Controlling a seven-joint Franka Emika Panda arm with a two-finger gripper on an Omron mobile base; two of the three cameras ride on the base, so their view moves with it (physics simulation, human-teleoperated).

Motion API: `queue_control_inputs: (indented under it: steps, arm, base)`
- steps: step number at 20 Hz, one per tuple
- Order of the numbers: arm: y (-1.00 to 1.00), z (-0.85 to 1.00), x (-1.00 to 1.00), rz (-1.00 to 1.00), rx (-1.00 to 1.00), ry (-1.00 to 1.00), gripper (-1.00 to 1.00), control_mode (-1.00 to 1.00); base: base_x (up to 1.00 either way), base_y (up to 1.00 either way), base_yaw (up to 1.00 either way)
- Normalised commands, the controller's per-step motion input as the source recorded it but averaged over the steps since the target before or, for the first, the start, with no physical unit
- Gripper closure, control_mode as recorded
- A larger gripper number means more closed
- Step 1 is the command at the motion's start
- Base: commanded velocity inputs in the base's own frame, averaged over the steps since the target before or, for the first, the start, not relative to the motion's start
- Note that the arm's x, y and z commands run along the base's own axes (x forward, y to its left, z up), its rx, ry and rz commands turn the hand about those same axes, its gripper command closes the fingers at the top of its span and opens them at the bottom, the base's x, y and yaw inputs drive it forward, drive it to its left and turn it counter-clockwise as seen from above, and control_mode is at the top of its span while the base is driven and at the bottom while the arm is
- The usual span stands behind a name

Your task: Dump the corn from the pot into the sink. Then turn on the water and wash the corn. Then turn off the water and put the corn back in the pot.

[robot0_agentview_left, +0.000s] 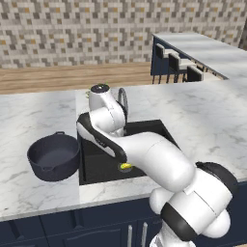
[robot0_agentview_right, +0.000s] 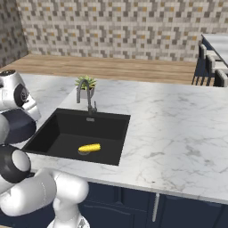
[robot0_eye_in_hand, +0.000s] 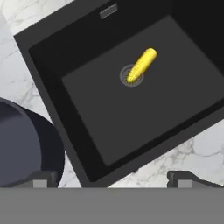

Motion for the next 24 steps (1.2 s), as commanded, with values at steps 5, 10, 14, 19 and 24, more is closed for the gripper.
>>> queue_control_inputs:
  steps: [5,10,14,19,24]
  arm:
    - [-0.69,0.0,-0.14,0.13,0.0,0.0,-1.0,-1.0]
    - [-0.68,0.0,-0.02,0.1,0.01,-0.01,-1.0,-1.0]
    - [-0.61,0.0,0.0,0.09,0.1,0.0,-1.0,-1.0]
    - [-0.58,0.0,0.0,0.08,0.14,0.0,-1.0,-1.0]
    - [-0.54,0.0,0.0,0.02,0.16,0.0,-1.0,-1.0]
  base:
    - [0.0,0.0,0.0]
    - [0.0,0.0,0.0]
    - [0.0,0.0,0.0]
    - [0.0,0.0,0.0]
    - [0.0,0.0,0.0]
